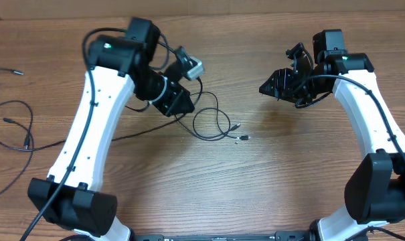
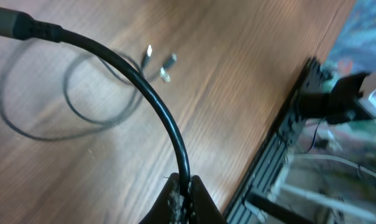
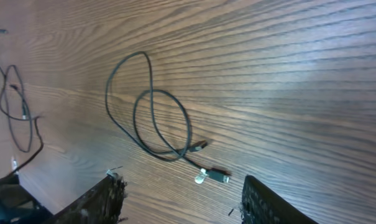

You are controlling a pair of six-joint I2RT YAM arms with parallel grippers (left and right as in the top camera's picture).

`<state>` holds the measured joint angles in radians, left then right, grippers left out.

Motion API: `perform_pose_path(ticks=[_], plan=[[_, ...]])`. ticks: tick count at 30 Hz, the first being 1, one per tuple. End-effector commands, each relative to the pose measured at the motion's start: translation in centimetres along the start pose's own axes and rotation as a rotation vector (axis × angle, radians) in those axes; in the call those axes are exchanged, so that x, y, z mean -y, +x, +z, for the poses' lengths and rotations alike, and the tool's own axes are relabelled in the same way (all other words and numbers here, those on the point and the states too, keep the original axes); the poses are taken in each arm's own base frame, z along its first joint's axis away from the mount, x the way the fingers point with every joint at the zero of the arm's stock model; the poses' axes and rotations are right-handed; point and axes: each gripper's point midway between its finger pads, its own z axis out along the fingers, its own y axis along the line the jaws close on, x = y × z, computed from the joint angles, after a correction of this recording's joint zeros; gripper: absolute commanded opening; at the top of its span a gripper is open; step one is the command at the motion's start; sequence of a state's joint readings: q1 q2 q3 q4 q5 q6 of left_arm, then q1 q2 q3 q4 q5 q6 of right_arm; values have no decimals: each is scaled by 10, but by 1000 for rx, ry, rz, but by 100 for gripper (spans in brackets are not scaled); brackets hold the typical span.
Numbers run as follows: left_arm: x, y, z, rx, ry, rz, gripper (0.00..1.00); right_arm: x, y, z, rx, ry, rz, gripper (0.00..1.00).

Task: Untangle cables

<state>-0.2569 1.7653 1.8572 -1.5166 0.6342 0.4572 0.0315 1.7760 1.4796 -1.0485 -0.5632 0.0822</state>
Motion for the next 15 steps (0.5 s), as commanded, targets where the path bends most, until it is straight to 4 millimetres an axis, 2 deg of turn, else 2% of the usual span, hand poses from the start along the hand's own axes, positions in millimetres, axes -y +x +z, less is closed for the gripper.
perform_pose_path(ticks=[1,2,3,6,7,8,9,10,12,14,15], plan=[[-33,-20,-49,179,-56,-143,4,-19,-5,-10,25,-65,-32,59],[-64,-18,-72,239,-140,-258,4,-21,-4,-9,21,-66,-37,59],[-111,-10,-115,354,-262,-417,4,-22,-4,-8,19,-67,-42,59],[-195,24,-213,649,-477,-728,4,-22,-3,-8,18,-67,-41,59],[-210,35,-232,712,-516,-801,4,-22,-3,-8,18,-67,-41,59],[-239,63,-271,827,-626,-952,4,-22,-3,-8,18,-67,-42,59],[-252,79,-289,878,-694,-1025,4,-22,-3,-8,18,-66,-41,59],[-274,107,-321,961,-839,-1125,4,-22,-3,-8,18,-66,-41,58],[-302,146,-352,977,-1074,-1202,4,-21,-4,-8,19,-60,-41,58],[-319,179,-356,910,-1231,-1293,4,-20,-4,-8,20,-51,-41,59],[-330,197,-351,849,-1303,-1346,4,-19,-4,-8,21,-49,-41,58]])
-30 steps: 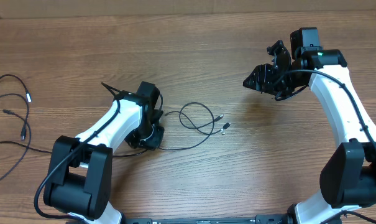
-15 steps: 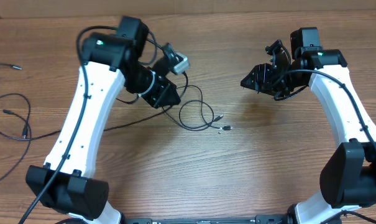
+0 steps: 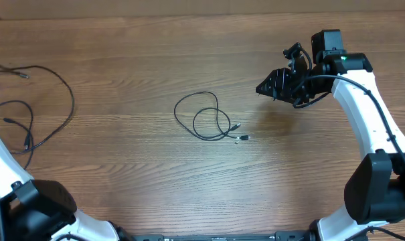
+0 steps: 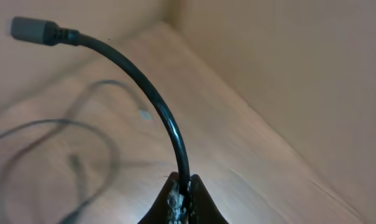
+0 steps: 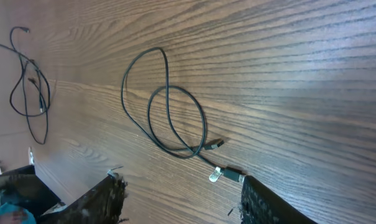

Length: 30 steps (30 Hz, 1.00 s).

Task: Untangle cables

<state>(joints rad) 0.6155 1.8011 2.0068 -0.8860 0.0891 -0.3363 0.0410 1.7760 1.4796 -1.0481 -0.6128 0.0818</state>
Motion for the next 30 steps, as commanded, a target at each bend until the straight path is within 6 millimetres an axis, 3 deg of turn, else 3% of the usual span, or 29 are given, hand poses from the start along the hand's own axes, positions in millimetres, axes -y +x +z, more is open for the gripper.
perform_pose_path(ticks=[1,2,3,5,8,11,13,15,16,17,18,19,22,27,30], plan=[[-66,6,36,9,-352,-36,19,-8,-7,-9,33,3,-34,59],[-72,14,43,-20,-379,-32,44,-8,-7,-9,33,3,-34,59],[-81,26,54,-65,-415,-27,100,-8,-6,-9,31,4,-32,59],[-84,41,63,-123,-419,-24,100,-5,-4,-9,23,18,-25,59],[-72,38,54,-114,-380,-29,99,1,-2,-9,19,52,-18,59],[-27,32,26,-90,-235,-12,100,1,-4,-9,27,53,-22,60],[24,50,3,-156,-50,19,94,1,-4,-9,26,54,-18,60],[76,93,-16,-302,119,101,88,1,-4,-9,27,55,-14,61],[91,111,-20,-358,151,126,87,3,-5,-9,32,69,7,65],[130,168,-23,-499,205,215,87,10,-4,-10,32,106,38,67],[146,196,-23,-551,222,266,86,13,-3,-10,28,120,45,68],[169,247,-25,-620,225,355,85,16,1,-11,17,138,54,70],[188,330,-31,-693,217,532,85,17,5,-11,0,143,64,73],[210,446,-40,-739,330,704,83,17,5,-11,0,143,64,75],[202,472,-37,-703,280,715,82,18,8,-11,-11,145,67,75]])
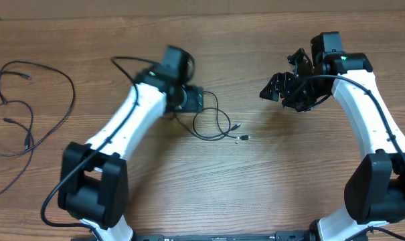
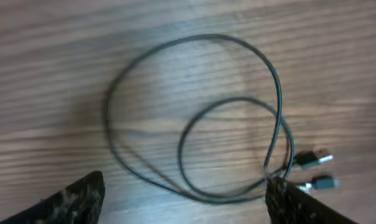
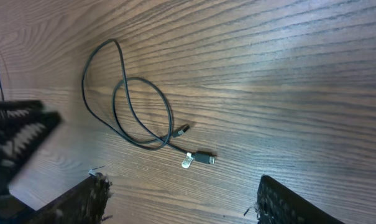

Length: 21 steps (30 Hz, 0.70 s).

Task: Untangle cables

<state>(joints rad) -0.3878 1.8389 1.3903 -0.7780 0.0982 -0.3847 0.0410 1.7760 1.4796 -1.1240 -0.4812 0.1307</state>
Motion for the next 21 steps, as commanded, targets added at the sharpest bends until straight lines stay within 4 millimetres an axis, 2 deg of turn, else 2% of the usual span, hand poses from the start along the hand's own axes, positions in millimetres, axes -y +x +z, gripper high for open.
perform_pose_path(ticks=[1,3,6,10,13,17,21], plan=[[-7,12,14,19,-90,-67,82,-6,-4,-10,29,4,-20,75],[-11,27,23,-17,-116,-176,71,-6,-4,-10,29,4,-19,75],[-11,50,39,-66,-150,-282,68,-6,-4,-10,29,4,-19,75],[-8,70,68,-122,-183,-281,57,-6,-4,-10,29,4,-19,75],[-10,76,78,-144,-201,-296,52,-6,-3,-10,26,4,-18,75],[-14,82,79,-163,-218,-295,45,-6,-3,-10,23,5,-16,75],[-33,101,92,-203,-308,-340,35,-5,-2,-10,19,6,-14,75]])
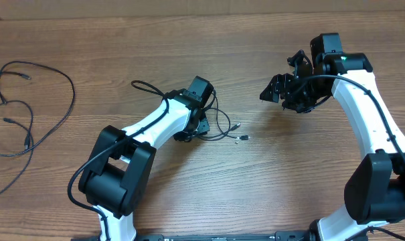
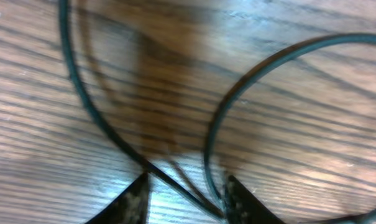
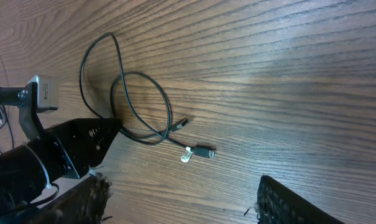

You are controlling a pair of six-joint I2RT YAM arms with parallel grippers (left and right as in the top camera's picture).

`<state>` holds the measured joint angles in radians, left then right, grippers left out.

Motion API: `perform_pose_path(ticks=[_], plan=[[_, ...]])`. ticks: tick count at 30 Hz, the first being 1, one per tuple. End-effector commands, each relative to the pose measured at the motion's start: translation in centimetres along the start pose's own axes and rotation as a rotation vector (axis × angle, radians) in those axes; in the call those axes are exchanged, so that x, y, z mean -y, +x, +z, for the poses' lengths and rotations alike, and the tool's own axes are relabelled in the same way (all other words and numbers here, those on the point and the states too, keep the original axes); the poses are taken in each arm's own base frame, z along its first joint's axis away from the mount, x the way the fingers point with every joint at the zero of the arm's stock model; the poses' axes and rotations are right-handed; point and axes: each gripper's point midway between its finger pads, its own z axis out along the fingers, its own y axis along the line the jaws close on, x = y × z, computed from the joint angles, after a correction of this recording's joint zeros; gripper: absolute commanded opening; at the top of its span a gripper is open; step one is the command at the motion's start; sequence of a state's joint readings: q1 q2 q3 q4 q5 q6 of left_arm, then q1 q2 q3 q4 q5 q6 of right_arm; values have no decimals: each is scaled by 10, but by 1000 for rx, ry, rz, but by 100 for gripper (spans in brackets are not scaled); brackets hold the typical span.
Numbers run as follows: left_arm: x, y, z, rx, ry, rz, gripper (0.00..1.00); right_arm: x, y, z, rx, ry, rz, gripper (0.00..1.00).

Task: Untangle cables

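Observation:
A thin black cable [image 1: 219, 119] lies in two overlapping loops on the wooden table, mid-table. Its two plug ends [image 3: 203, 151] rest to the right of the loops. My left gripper [image 2: 184, 193] is open and down at the table on the loops' left side. Its fingertips [image 2: 136, 198] straddle two crossing strands [image 2: 169, 177] of the cable. My right gripper [image 3: 181, 186] is wide open in the air to the right of the cable, holding nothing. The overhead view shows the right gripper [image 1: 272, 90] well clear of the plugs.
More black cables [image 1: 28, 100] lie in loose loops at the table's far left edge. The left arm [image 1: 155, 127] stretches from the front left toward the middle. The right arm [image 1: 369, 114] runs along the right side.
My left gripper was open a little above the looped cable. Now it is lower and further right, fingertips on the table around two strands. The right gripper has barely moved.
At first my left gripper was shut on a thicker black cable above the middle loops. Then it held that cable off at the far left. Later a long cable lay at the left edge and the gripper hovered open over the loops; now it straddles them.

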<state>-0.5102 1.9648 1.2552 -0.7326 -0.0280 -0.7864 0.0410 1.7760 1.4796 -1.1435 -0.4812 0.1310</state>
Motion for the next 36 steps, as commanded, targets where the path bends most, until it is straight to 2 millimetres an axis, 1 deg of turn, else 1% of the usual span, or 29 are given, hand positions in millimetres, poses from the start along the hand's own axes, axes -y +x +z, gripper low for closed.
perform_pose_path(ticks=[1,2,3,4,6,7,8,10,11,12,13,14,15,16,17,18,19,20,21,22,23,24,26,28,29,32,34,36], plan=[[-28,22,40,-80,-126,-54,27,-6,-5,-10,33,3,-22,75],[-28,23,43,-89,-127,-56,11,-6,-5,-10,32,3,-21,75],[-28,23,44,-96,-123,-57,4,-6,-4,-10,31,3,-21,75],[-28,21,43,-103,-113,-56,4,-6,-4,-10,30,4,-20,75],[-27,13,34,-108,-110,-26,4,-6,-3,-10,27,4,-18,75],[-27,5,26,-100,-113,-3,4,-6,-3,-10,27,4,-18,75],[-28,-6,13,-83,-122,17,4,-6,-3,-10,27,4,-19,75],[-30,-40,-30,-27,-124,7,4,-6,-3,-10,27,4,-18,75],[-30,-73,-73,41,-78,18,4,-6,-3,-10,26,5,-18,75],[-33,-97,-110,106,-41,29,4,-6,-3,-10,26,5,-18,75],[-54,-135,-172,243,-22,-10,4,-6,-3,-10,27,5,-19,75],[-72,-152,-203,321,-35,-58,5,-6,-3,-10,27,5,-19,75],[-102,-173,-246,439,-59,-121,4,-6,-3,-10,27,5,-19,75],[-119,-184,-268,500,-73,-152,4,-6,-3,-10,27,4,-19,75],[-146,-196,-297,583,-96,-209,4,-6,-4,-10,27,4,-19,75],[-170,-204,-320,645,-113,-263,4,-6,-4,-10,27,4,-19,75],[-207,-210,-352,725,-133,-345,4,-6,-3,-10,27,4,-18,75],[-228,-214,-368,770,-142,-398,4,-6,-3,-10,27,4,-19,75],[-267,-217,-391,841,-163,-486,4,-6,-4,-10,27,4,-19,75],[-308,-221,-409,910,-189,-574,4,-6,-3,-10,27,4,-19,75],[-336,-221,-417,945,-214,-632,4,-6,-3,-10,27,4,-18,75],[-348,-222,-419,956,-226,-655,4,-6,-3,-10,26,4,-19,75],[-360,-222,-416,953,-242,-676,4,-6,-3,-10,26,4,-19,75],[-363,-225,-409,930,-264,-645,4,-6,-4,-10,27,4,-18,75],[-364,-230,-400,904,-284,-609,4,-6,-3,-10,27,4,-18,75],[-368,-238,-379,854,-296,-601,4,-6,-3,-10,23,5,-17,75],[-369,-238,-369,824,-303,-600,4,-6,-3,-10,23,5,-17,75],[-370,-234,-362,792,-316,-601,4,-6,-3,-10,23,5,-17,75]])
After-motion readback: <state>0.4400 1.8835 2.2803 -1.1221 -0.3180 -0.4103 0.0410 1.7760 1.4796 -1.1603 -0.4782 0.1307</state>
